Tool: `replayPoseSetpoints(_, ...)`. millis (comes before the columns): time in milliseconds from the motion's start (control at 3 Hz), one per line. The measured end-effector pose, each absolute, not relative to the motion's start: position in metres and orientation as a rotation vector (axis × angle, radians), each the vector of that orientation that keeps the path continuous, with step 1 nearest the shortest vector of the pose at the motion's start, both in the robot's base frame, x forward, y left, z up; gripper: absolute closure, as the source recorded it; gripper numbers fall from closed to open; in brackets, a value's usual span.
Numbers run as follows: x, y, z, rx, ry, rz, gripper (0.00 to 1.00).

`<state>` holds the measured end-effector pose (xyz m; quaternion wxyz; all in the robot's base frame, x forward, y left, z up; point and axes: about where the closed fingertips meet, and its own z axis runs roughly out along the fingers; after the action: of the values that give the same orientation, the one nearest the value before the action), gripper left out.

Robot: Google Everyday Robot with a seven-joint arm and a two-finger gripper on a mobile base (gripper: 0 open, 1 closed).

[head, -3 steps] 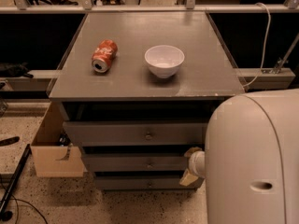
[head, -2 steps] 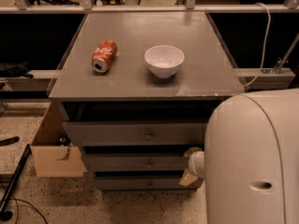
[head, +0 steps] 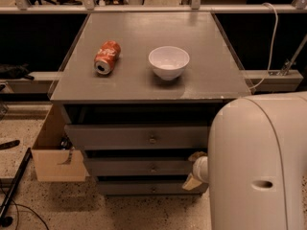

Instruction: Open middle drawer

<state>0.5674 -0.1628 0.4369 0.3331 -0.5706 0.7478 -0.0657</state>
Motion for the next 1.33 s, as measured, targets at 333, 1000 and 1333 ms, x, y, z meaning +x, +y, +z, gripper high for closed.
replayPoseSetpoints(333,0.5793,-0.1613,0.4396,-1.423,1.9,-0.216,0.0)
replayPoseSetpoints(1000,0.5838,-0.1584,0.4387,-1.391,1.869,-0.244,0.0)
replayPoseSetpoints(1333,0.5793,-0.1565,0.4298,-1.407,1.886,-0.232,0.0)
